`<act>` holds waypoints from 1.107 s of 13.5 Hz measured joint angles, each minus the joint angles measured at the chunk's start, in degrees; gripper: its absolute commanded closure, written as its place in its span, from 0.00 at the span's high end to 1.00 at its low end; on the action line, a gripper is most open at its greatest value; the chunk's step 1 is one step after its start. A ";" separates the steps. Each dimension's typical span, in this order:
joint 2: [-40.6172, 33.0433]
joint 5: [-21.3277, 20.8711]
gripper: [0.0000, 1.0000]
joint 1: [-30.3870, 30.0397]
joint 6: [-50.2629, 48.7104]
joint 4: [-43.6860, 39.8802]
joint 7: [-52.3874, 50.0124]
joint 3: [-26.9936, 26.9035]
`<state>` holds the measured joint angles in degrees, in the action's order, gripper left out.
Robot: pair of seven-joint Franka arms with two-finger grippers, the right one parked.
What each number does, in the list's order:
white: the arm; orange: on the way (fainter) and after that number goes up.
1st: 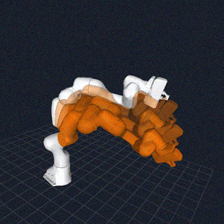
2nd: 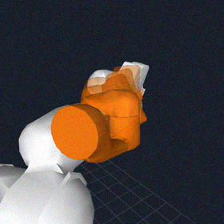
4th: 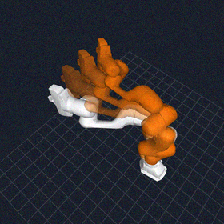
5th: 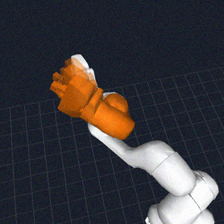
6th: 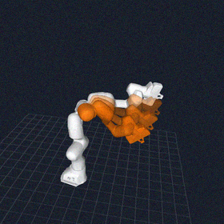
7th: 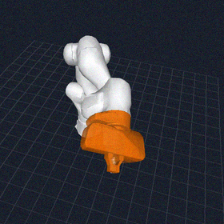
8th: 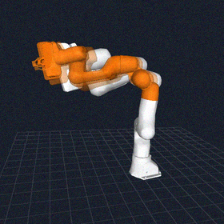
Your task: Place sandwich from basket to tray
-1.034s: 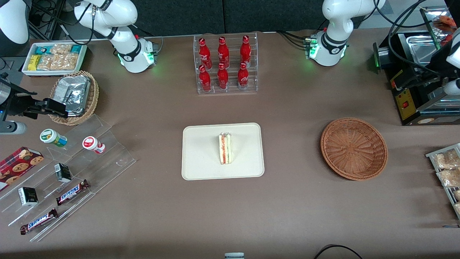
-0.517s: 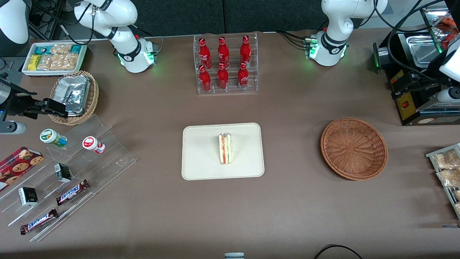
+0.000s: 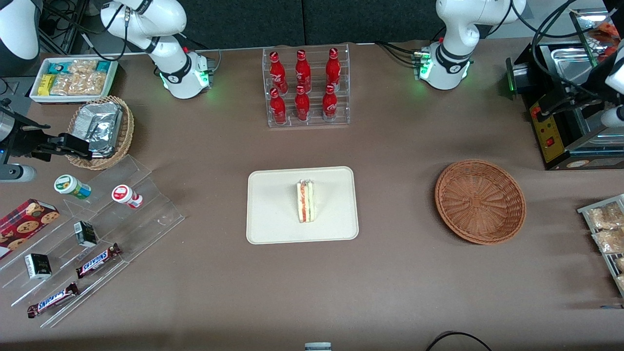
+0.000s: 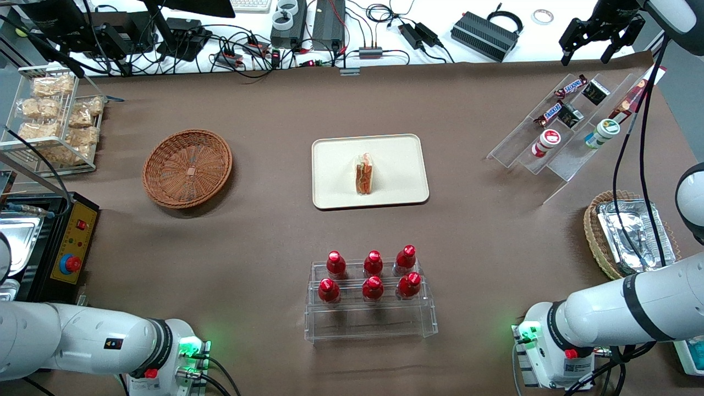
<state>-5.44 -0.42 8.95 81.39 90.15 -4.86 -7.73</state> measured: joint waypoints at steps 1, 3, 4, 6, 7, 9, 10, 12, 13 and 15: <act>-0.38 -0.09 1.00 0.00 -0.09 0.19 0.00 0.00; -0.57 -0.13 1.00 0.02 -0.09 0.46 0.00 0.00; -0.57 -0.14 1.00 0.02 -0.09 0.59 0.00 0.00; -0.54 -0.45 1.00 0.03 -0.09 1.02 0.00 0.00; -0.50 -0.75 1.00 0.04 -0.09 1.13 0.00 0.00; -0.48 -1.00 1.00 0.04 -0.09 1.16 0.00 0.00; -0.48 -1.06 1.00 0.04 -0.09 1.16 0.00 0.00; -0.48 -1.22 1.00 -0.96 -0.09 1.16 0.00 0.50; -0.48 -1.22 1.00 -3.03 -0.09 1.16 0.00 2.24; -0.48 -1.22 1.00 -8.51 -0.09 1.16 0.00 7.62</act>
<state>-5.92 -1.64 0.44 81.30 91.32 -4.86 -0.11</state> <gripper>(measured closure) 0.000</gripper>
